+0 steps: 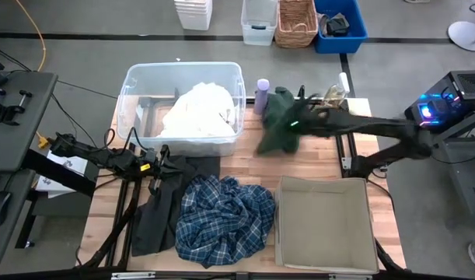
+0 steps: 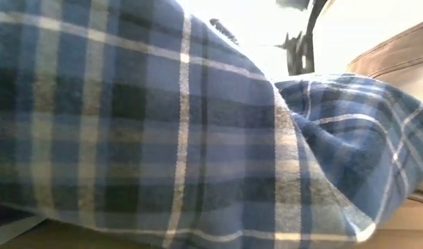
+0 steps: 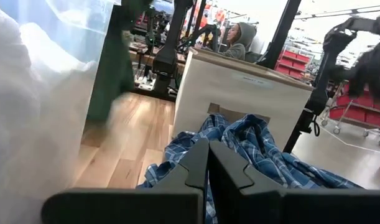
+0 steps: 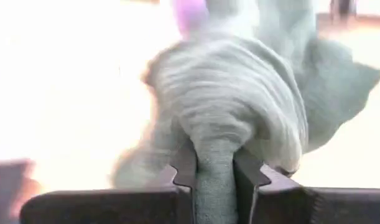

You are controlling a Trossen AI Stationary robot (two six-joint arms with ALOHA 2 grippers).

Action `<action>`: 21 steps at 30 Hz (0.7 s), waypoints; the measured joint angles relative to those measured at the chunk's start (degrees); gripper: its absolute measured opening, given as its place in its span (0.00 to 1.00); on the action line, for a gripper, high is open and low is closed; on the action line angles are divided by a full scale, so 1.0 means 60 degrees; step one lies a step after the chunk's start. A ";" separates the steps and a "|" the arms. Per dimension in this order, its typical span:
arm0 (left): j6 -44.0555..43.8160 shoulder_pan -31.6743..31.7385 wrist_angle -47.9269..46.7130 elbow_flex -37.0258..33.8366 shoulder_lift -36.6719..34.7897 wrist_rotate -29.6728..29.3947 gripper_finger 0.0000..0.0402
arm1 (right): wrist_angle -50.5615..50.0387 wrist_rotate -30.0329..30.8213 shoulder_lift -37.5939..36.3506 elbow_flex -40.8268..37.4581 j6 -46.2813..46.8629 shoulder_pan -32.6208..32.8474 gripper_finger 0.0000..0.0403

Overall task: Sort clothes
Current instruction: Put the green shirt into the brown bin

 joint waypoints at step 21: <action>0.0000 -0.0004 -0.0004 0.0000 0.0001 0.0001 0.00 | 0.3040 -0.3508 -0.3807 0.5859 -0.7883 0.5006 0.10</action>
